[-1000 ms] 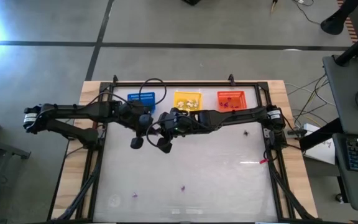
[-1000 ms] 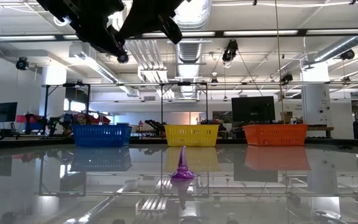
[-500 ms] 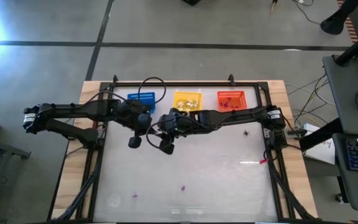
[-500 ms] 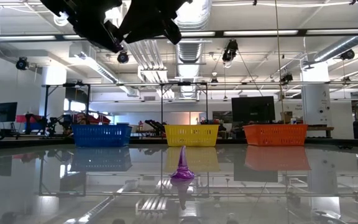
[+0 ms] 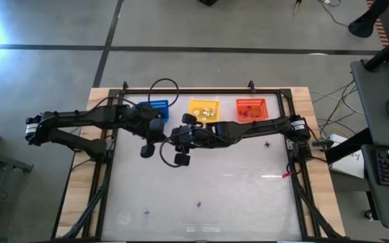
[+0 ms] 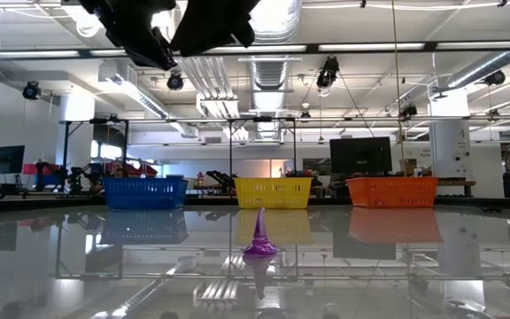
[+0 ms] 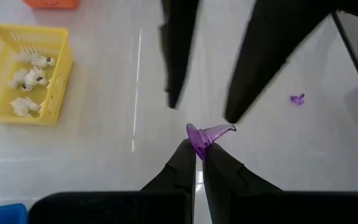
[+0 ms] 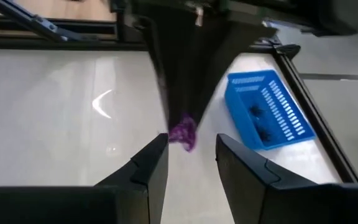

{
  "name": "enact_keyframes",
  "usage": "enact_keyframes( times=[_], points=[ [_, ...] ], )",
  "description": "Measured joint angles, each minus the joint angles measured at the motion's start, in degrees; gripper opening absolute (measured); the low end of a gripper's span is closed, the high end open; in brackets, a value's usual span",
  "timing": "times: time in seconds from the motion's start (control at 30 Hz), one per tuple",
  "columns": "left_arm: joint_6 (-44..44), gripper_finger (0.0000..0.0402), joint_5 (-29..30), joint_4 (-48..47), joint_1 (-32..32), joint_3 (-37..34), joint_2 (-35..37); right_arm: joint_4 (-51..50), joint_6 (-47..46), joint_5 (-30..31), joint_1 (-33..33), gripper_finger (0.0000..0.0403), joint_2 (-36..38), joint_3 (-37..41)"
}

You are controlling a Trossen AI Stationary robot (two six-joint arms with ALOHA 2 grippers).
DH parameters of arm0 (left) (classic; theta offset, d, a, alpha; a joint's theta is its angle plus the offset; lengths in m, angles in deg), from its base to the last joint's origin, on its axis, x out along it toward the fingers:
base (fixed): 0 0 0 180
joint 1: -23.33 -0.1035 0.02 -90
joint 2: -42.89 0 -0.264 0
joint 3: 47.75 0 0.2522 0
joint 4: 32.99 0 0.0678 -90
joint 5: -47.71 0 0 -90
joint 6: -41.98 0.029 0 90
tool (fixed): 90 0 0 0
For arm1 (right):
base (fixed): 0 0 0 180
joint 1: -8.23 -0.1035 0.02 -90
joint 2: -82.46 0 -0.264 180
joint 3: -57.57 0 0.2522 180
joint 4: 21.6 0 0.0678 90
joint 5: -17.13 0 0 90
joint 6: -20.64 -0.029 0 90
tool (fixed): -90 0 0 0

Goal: Sort Halloween decoration
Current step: Put the purple hat toy into the orange bin

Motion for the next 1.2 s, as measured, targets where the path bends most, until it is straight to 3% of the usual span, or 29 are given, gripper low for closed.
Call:
enact_keyframes(
  times=[0.3, 0.6, 0.73, 1.2],
  points=[
    [-3.1, 0.0000, 3.2, 0.3, -0.2, 0.0, 0.0, 0.4, 0.1, -0.4, -0.6, 0.0127, 0.0, 0.0],
    [-6.1, 0.0000, 2.4, 2.7, -0.1, -0.1, 0.0, 0.5, 0.0, -0.3, -0.6, 0.0127, 0.0, 0.1],
    [-6.6, 0.0000, -0.9, 4.2, -0.1, -0.1, -0.3, 0.5, -0.4, 2.0, -0.5, 0.0126, 0.0, 0.1],
    [-5.6, 0.0000, -1.2, 4.4, -0.2, -0.1, -0.8, -2.6, -4.6, 2.7, 0.1, 0.0068, 0.0, 0.2]
  ],
)
